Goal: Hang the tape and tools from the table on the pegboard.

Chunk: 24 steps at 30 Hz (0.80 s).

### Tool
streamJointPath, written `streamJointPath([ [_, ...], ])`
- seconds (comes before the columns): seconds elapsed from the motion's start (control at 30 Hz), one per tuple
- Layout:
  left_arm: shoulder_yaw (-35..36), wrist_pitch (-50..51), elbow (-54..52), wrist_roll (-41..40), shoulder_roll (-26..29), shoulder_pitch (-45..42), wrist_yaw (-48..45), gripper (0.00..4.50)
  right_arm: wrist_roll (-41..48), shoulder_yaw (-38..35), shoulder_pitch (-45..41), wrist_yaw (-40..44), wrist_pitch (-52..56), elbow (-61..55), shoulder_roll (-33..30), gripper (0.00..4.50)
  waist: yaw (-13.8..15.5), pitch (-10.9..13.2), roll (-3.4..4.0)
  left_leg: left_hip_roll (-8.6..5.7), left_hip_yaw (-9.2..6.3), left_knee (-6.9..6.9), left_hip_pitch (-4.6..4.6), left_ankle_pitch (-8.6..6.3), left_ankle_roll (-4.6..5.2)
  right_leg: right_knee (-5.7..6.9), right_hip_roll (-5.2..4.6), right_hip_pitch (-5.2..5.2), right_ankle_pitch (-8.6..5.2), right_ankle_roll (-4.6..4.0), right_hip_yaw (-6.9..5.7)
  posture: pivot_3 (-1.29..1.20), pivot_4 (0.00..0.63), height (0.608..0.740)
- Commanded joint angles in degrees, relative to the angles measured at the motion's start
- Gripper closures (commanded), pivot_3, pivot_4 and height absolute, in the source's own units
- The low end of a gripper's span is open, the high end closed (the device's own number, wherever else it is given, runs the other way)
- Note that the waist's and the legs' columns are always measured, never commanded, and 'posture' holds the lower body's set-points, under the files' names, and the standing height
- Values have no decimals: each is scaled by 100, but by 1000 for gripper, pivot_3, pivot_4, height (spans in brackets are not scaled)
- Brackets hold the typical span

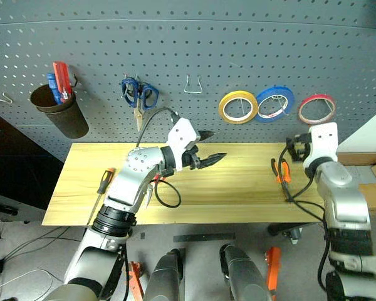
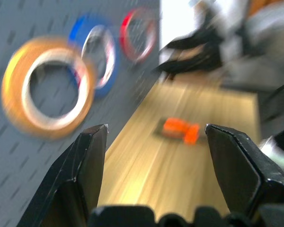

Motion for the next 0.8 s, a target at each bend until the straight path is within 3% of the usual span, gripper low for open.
streamJointPath([
  [0.03,0,-228,152,205,188,-5,-89,976,191,17,142,-207,1026,-731,319,23,-16,0,1,0,-2,1,1,0,0,1,0,-1,0,0,3,-153,264,740],
  [0.17,-128,-253,175,196,393,35,-560,976,192,-61,-254,-496,1965,-183,582,23,-14,0,1,0,-2,10,2,3,-1,5,0,-2,0,0,7,-147,267,740],
  [0.27,-112,33,-151,-198,413,133,-1004,976,237,-341,-726,-674,2087,751,638,23,-9,0,1,-2,3,22,4,4,0,16,-1,-1,1,0,8,-140,270,740],
  [0.43,-34,714,-671,-700,486,275,-1327,976,307,-624,-1451,-671,1411,2740,428,23,-1,1,1,-3,7,17,3,3,1,33,-1,-4,0,-1,-1,-117,276,740],
  [0.6,-84,805,-753,-608,589,310,-1299,976,276,-660,-2120,-670,607,4554,94,23,-3,1,2,-5,15,15,5,3,2,37,-1,-5,1,-2,5,-103,273,740],
  [0.8,-71,831,-794,-611,582,329,-1237,976,279,-477,-2615,-325,18,5971,-104,23,-13,1,1,-5,18,17,7,3,1,40,0,-4,1,-1,6,-98,268,740],
])
